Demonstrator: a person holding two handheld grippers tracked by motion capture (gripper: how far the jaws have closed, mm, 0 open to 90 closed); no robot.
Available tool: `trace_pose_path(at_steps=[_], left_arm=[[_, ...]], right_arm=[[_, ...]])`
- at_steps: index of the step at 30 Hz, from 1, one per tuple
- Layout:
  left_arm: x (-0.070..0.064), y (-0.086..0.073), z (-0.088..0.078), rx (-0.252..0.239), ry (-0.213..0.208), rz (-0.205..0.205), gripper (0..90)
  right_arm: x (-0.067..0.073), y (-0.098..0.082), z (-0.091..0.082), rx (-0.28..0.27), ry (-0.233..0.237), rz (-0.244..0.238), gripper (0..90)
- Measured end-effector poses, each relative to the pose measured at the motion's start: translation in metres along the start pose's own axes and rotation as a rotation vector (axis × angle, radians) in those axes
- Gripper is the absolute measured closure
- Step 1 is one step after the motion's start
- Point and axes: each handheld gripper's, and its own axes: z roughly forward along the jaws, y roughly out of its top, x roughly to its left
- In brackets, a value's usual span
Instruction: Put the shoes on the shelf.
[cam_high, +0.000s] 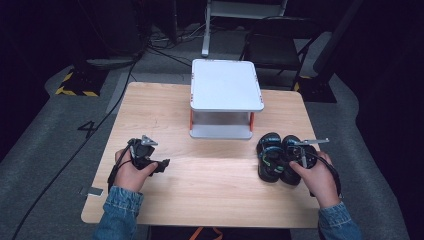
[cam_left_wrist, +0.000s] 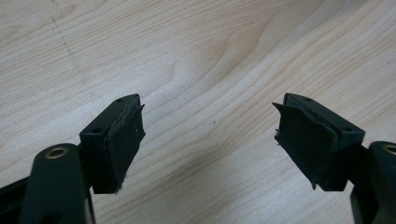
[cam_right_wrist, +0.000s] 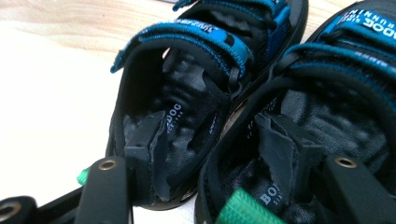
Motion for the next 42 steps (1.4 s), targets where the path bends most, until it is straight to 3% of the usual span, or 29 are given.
trace_pose_path(at_steps=[1, 3, 6, 10, 13, 15, 22, 27, 32, 35, 42], left_arm=[[0.0, 0.0, 0.0, 0.001, 0.0, 0.006, 23.0], [-0.001, 0.001, 0.001, 0.003, 0.002, 0.004, 23.0], [-0.001, 0.002, 0.002, 0.001, -0.005, 0.008, 23.0], [-0.001, 0.003, 0.003, 0.006, -0.009, 0.008, 23.0], [-0.001, 0.003, 0.004, 0.005, -0.01, 0.003, 23.0], [0.0, 0.003, 0.004, 0.007, -0.009, 0.003, 23.0], [0.002, -0.001, 0.002, 0.004, -0.002, -0.002, 23.0], [0.005, -0.009, -0.004, 0.001, 0.005, -0.011, 23.0], [0.012, -0.024, -0.016, -0.006, 0.036, -0.051, 23.1], [0.015, -0.032, -0.022, -0.006, 0.052, -0.072, 23.1], [0.016, -0.04, -0.03, -0.015, 0.063, -0.094, 23.2]], right_arm=[[0.0, -0.001, 0.002, 0.011, -0.011, 0.042, 44.2], [-0.003, -0.002, 0.004, 0.017, -0.029, 0.051, 47.3], [-0.005, -0.004, 0.005, -0.002, -0.056, 0.02, 58.6], [-0.007, -0.005, 0.004, -0.042, -0.046, 0.013, 71.5], [-0.009, -0.007, 0.001, -0.064, -0.031, 0.043, 78.4], [-0.009, -0.008, 0.0, -0.076, -0.027, 0.051, 80.5], [-0.001, -0.002, -0.008, -0.115, -0.03, 0.007, 81.5], [0.012, 0.01, -0.014, -0.143, 0.006, -0.04, 81.4], [0.031, 0.024, -0.009, -0.162, 0.068, -0.09, 81.4], [0.045, 0.035, -0.002, -0.171, 0.114, -0.108, 81.5], [0.074, 0.06, 0.026, -0.149, 0.174, -0.122, 81.4]])
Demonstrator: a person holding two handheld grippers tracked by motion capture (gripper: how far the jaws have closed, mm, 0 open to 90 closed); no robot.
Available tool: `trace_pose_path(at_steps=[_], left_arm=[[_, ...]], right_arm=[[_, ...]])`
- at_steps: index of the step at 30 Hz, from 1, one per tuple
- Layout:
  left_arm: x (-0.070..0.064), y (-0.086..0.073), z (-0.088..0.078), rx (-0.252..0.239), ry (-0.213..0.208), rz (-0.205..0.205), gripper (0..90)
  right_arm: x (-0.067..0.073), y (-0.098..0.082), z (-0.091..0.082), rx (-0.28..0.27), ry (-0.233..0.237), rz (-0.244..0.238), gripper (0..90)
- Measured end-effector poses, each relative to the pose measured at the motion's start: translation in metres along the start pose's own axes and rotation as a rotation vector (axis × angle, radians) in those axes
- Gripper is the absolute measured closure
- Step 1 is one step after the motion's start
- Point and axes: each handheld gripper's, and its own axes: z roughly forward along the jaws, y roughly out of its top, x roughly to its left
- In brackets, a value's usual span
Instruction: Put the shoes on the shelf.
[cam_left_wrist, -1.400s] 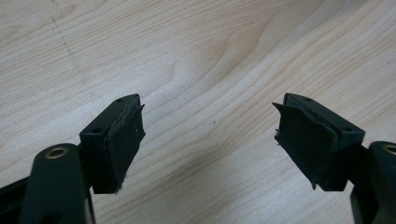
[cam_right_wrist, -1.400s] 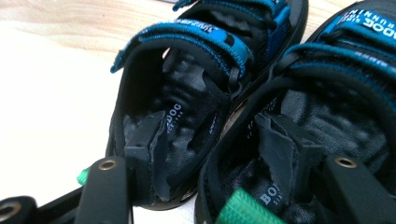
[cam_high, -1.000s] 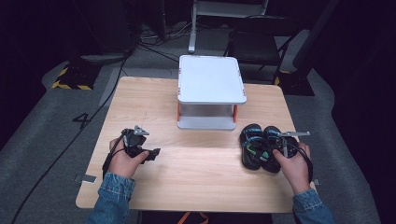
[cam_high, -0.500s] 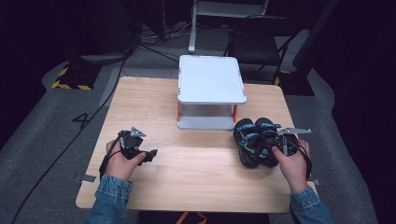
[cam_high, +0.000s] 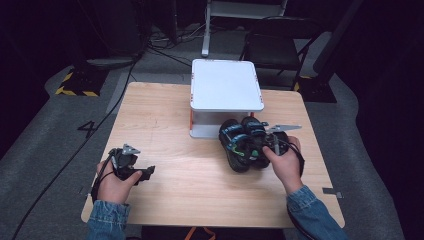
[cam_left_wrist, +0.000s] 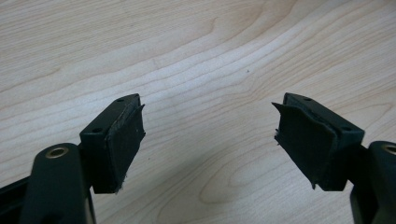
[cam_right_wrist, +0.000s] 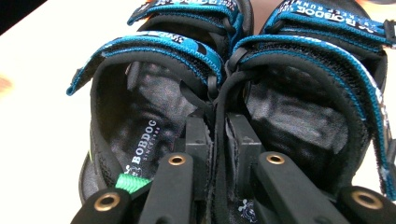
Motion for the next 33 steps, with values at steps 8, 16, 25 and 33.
trace_pose_path(at_steps=[8, 16, 25, 33], left_arm=[[0.002, -0.001, 0.003, 0.003, -0.02, 0.004, 23.2], [-0.002, 0.003, 0.002, -0.021, -0.041, 0.01, 23.2], [-0.002, 0.004, -0.001, -0.037, -0.057, 0.012, 23.2], [-0.007, 0.006, 0.002, -0.029, -0.057, 0.024, 23.2]], right_arm=[[0.02, 0.033, 0.051, -0.02, -0.027, 0.021, 81.4], [0.031, 0.062, 0.09, -0.056, -0.137, 0.065, 81.3], [0.03, 0.061, 0.117, -0.112, -0.235, 0.065, 80.9], [0.025, 0.061, 0.117, -0.243, -0.267, -0.034, 57.2]])
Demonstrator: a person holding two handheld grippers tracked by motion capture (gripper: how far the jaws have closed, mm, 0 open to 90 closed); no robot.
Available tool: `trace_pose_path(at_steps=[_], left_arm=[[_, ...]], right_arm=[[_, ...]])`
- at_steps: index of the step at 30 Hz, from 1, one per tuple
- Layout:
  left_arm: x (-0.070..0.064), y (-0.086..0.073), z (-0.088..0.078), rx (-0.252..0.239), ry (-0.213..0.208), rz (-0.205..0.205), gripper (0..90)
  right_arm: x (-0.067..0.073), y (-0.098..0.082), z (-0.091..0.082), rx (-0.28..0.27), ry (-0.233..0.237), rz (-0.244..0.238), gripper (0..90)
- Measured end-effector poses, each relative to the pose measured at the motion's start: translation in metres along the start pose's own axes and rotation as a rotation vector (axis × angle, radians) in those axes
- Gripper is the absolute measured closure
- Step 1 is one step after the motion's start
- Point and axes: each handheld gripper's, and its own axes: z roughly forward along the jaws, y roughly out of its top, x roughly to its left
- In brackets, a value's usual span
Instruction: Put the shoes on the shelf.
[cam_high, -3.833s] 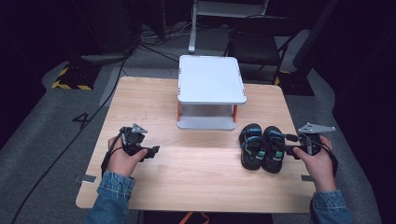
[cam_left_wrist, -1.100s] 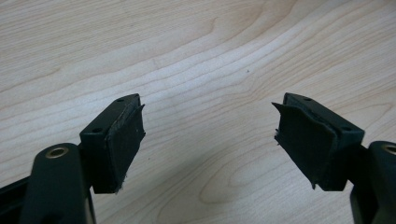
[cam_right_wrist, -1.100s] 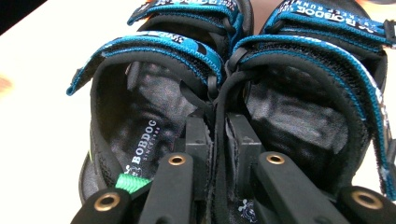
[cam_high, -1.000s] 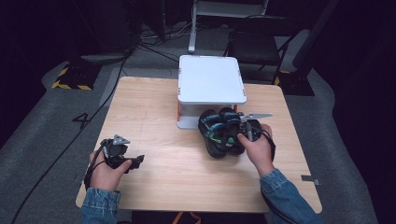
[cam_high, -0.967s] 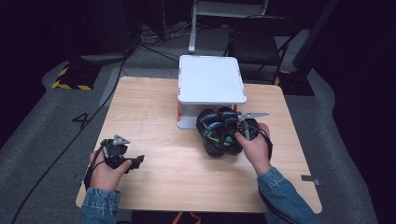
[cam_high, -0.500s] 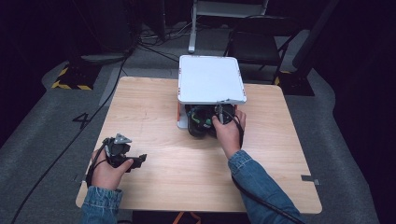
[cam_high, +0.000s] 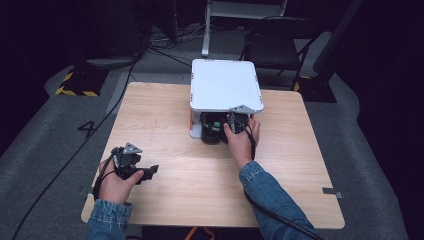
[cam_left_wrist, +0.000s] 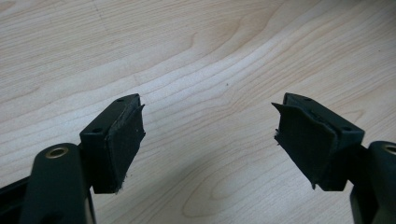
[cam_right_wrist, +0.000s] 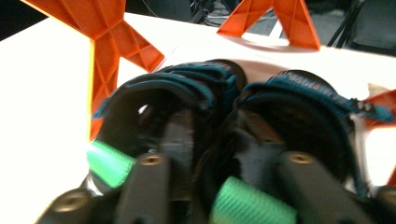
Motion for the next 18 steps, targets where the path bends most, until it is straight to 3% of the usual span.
trace_pose_path(at_steps=[5, 8, 11, 14, 16, 18], left_arm=[[-0.007, 0.004, 0.006, 0.011, -0.01, 0.022, 23.1], [-0.011, 0.009, 0.011, 0.012, -0.014, 0.039, 23.0], [-0.019, 0.015, 0.017, -0.019, -0.005, 0.059, 23.6], [-0.027, 0.02, 0.021, -0.042, -0.013, 0.055, 24.9], [-0.031, 0.024, 0.023, -0.056, -0.019, 0.056, 24.9], [-0.034, 0.028, 0.025, -0.071, -0.022, 0.057, 24.8]], right_arm=[[-0.008, -0.002, -0.019, -0.056, 0.056, -0.016, 47.9], [-0.014, -0.005, -0.041, -0.091, 0.088, -0.018, 46.5], [-0.021, -0.009, -0.063, -0.111, 0.129, -0.009, 45.9], [-0.027, -0.015, -0.089, -0.151, 0.182, -0.043, 45.6], [-0.029, -0.02, -0.106, -0.205, 0.222, -0.08, 44.8], [-0.032, -0.026, -0.122, -0.224, 0.23, -0.09, 44.8]])
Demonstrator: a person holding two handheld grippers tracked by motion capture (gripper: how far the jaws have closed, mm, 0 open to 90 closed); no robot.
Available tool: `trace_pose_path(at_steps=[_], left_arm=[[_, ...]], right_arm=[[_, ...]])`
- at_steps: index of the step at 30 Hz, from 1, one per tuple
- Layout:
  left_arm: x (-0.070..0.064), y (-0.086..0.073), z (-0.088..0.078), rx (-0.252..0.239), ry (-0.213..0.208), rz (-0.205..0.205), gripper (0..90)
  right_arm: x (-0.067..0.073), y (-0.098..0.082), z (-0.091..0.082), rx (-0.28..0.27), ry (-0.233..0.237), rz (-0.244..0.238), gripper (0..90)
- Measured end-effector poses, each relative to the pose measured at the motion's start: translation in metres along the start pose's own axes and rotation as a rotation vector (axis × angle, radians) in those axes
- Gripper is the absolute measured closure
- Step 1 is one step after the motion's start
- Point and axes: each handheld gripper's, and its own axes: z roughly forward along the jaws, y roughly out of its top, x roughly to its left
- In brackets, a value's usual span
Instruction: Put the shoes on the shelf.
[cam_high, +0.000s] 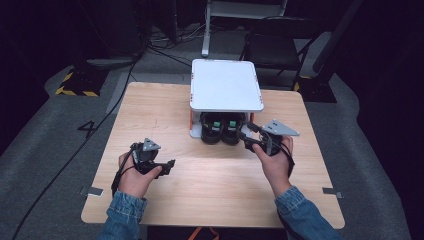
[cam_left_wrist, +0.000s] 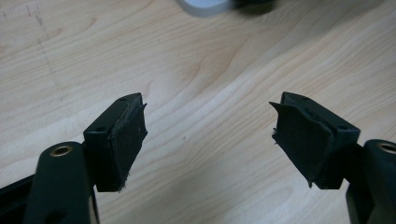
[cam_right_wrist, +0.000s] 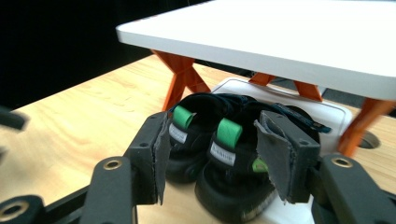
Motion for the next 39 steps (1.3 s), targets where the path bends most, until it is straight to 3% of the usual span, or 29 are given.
trace_pose_path(at_steps=[6, 8, 12, 14, 17, 21, 22, 23, 26, 30, 32, 35, 36, 39], left_arm=[[-0.012, 0.009, 0.005, -0.018, -0.025, 0.021, 24.9], [-0.019, 0.011, 0.007, -0.037, -0.031, 0.017, 24.8], [-0.026, 0.009, 0.015, -0.107, 0.0, 0.011, 22.3], [-0.029, 0.01, 0.02, -0.114, -0.015, 0.016, 22.6], [-0.034, 0.013, 0.027, -0.115, -0.032, 0.033, 22.9], [-0.04, 0.017, 0.04, -0.153, -0.034, 0.09, 26.3], [-0.041, 0.018, 0.043, -0.155, -0.032, 0.072, 29.9], [-0.041, 0.019, 0.048, -0.152, -0.038, 0.075, 30.0], [-0.042, 0.022, 0.063, -0.121, -0.039, 0.025, 29.8], [-0.039, 0.029, 0.081, -0.139, -0.026, 0.009, 30.3], [-0.038, 0.031, 0.089, -0.15, -0.04, -0.001, 30.3], [-0.04, 0.033, 0.106, -0.156, -0.046, 0.016, 32.4], [-0.042, 0.036, 0.115, -0.141, -0.046, 0.047, 33.7], [-0.045, 0.04, 0.122, -0.153, -0.054, 0.066, 35.8]], right_arm=[[-0.003, -0.012, -0.034, 0.039, 0.02, 0.035, 43.7], [-0.006, -0.016, -0.037, 0.075, 0.017, 0.04, 43.2], [-0.012, -0.025, -0.038, 0.123, 0.018, 0.095, 41.1], [-0.01, -0.029, -0.037, 0.133, -0.022, 0.09, 43.4], [-0.006, -0.034, -0.034, 0.143, -0.047, 0.066, 43.6], [-0.003, -0.04, -0.025, 0.18, -0.04, 0.043, 41.7], [-0.003, -0.043, -0.021, 0.193, -0.038, 0.045, 41.6], [-0.004, -0.045, -0.019, 0.203, -0.041, 0.039, 41.3], [-0.005, -0.052, -0.008, 0.218, -0.055, 0.06, 38.0], [-0.004, -0.058, 0.012, 0.239, -0.051, 0.094, 36.0], [-0.003, -0.059, 0.021, 0.243, -0.053, 0.096, 34.8], [-0.004, -0.061, 0.038, 0.254, -0.062, 0.101, 34.3], [-0.004, -0.062, 0.042, 0.258, -0.067, 0.099, 33.2], [-0.004, -0.064, 0.051, 0.267, -0.081, 0.09, 32.4]])
